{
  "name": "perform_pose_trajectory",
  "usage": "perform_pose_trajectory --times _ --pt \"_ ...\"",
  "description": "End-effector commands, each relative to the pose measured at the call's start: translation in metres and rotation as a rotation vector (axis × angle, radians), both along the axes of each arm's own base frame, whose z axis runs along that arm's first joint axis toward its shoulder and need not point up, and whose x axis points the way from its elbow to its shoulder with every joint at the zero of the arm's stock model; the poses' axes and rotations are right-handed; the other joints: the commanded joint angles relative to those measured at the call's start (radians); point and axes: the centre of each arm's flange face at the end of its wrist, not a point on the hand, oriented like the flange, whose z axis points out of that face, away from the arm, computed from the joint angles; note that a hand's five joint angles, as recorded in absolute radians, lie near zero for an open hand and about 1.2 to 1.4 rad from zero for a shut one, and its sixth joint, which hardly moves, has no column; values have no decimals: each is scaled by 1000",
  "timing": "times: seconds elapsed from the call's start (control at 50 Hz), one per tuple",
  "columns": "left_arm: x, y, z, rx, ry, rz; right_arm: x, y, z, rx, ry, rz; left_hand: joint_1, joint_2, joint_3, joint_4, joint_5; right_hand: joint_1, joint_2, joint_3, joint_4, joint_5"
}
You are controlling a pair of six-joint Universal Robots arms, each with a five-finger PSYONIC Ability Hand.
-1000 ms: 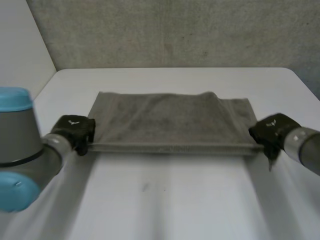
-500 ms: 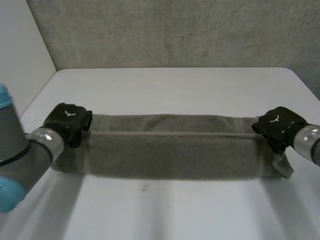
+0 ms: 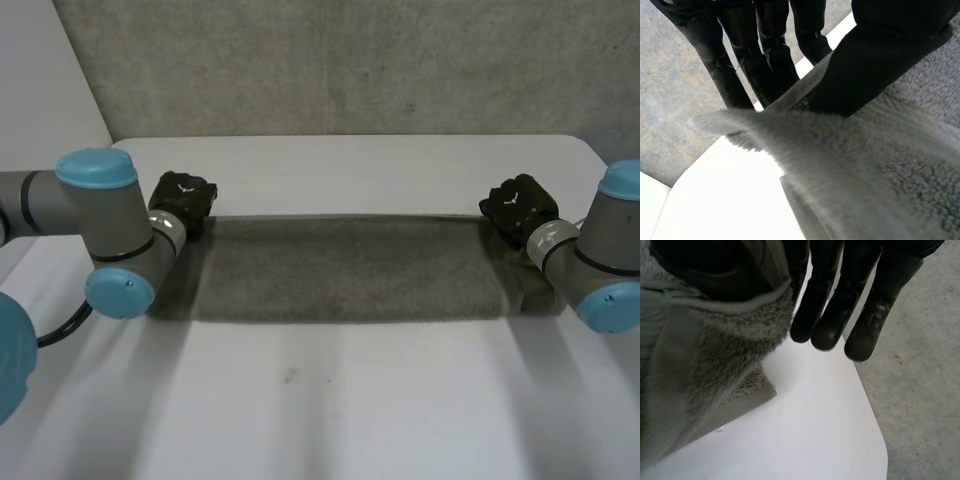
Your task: Fold the towel.
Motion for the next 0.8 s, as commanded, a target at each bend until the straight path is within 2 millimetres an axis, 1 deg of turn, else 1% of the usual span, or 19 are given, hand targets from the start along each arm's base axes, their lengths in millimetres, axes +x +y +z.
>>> perform_pose_trajectory --times 0.02,0.04,0.06,0.08,0.1,0.24,0.28,0.3,0.32,0.42,0.44,0.46,0.48,0.52,0.56,0.6,0.72,0.74,0.8 --pt "-3 -8 -9 -6 -2 1 2 -6 -9 7 2 3 206 181 179 177 194 -704 -695 -693 -712 -715" --pt "-4 -9 -12 -3 -3 1 2 -8 -8 3 0 1 198 172 171 169 185 -1044 -1034 -1032 -1051 -1054" --pt "-4 -10 -15 0 -2 1 3 -10 -6 -6 -2 -1 -494 -519 -521 -523 -507 -1044 -1034 -1032 -1051 -1054" --pt "-4 -10 -15 0 -2 1 3 -10 -6 -6 -2 -1 -501 -526 -528 -530 -514 -1044 -1034 -1032 -1051 -1054" --pt "-5 -10 -16 1 -1 3 3 -12 -4 -13 -5 0 -1016 -1041 -1043 -1045 -1028 -1044 -1034 -1032 -1051 -1054" --pt "-8 -11 -9 -18 15 -3 2 -19 17 -63 -57 5 -1016 -1041 -1043 -1045 -1028 -1044 -1034 -1032 -1051 -1054" --pt "-9 -10 -6 -27 18 -4 0 -23 40 -113 -120 -5 -1016 -1041 -1043 -1045 -1028 -1044 -1034 -1032 -1051 -1054" --pt "-9 -10 1 -42 25 -6 0 -23 40 -113 -120 -5 -1016 -1041 -1043 -1045 -1028 -1044 -1034 -1032 -1051 -1054" --pt "-9 -9 8 -52 34 -5 -1 -24 51 -132 -154 -2 -1016 -1041 -1043 -1045 -1028 -1044 -1034 -1032 -1051 -1054" --pt "-8 -8 19 -61 71 3 -10 -29 63 -136 -224 32 -1016 -1041 -1043 -1045 -1028 -1044 -1034 -1032 -1051 -1054" --pt "-8 -8 22 -62 81 6 -13 -31 64 -129 -233 42 -1016 -1041 -1043 -1045 -1028 -933 -923 -921 -941 -944" --pt "-8 -8 22 -62 81 6 -13 -31 64 -129 -233 42 -1016 -1041 -1043 -1045 -1028 -931 -921 -919 -938 -941" --pt "-7 -7 24 -62 87 7 -13 -31 61 -120 -237 56 -1016 -1041 -1043 -1045 -1028 -765 -755 -753 -773 -776" --pt "-7 -7 24 -61 90 9 -13 -31 59 -109 -243 71 -1016 -1041 -1043 -1045 -1028 -728 -718 -716 -736 -739" --pt "-7 -6 23 -53 90 10 -13 -31 57 -96 -250 74 -1016 -1041 -1043 -1045 -1028 -760 -751 -748 -768 -771" --pt "-6 -3 21 -43 89 9 -16 -33 52 -69 -272 60 -1015 -1040 -1042 -1044 -1027 -1044 -1034 -1032 -1051 -1054" --pt "-5 0 18 -30 85 10 -24 -39 47 -37 -312 47 -1016 -1041 -1043 -1045 -1028 -1044 -1034 -1032 -1051 -1054" --pt "-5 1 18 -28 85 8 -24 -39 42 -16 -323 48 -1016 -1041 -1043 -1045 -1028 -923 -913 -911 -931 -934" --pt "-4 2 17 -23 83 10 -27 -42 37 4 -333 34 -1016 -1041 -1043 -1045 -1028 -1044 -1034 -1032 -1051 -1054"
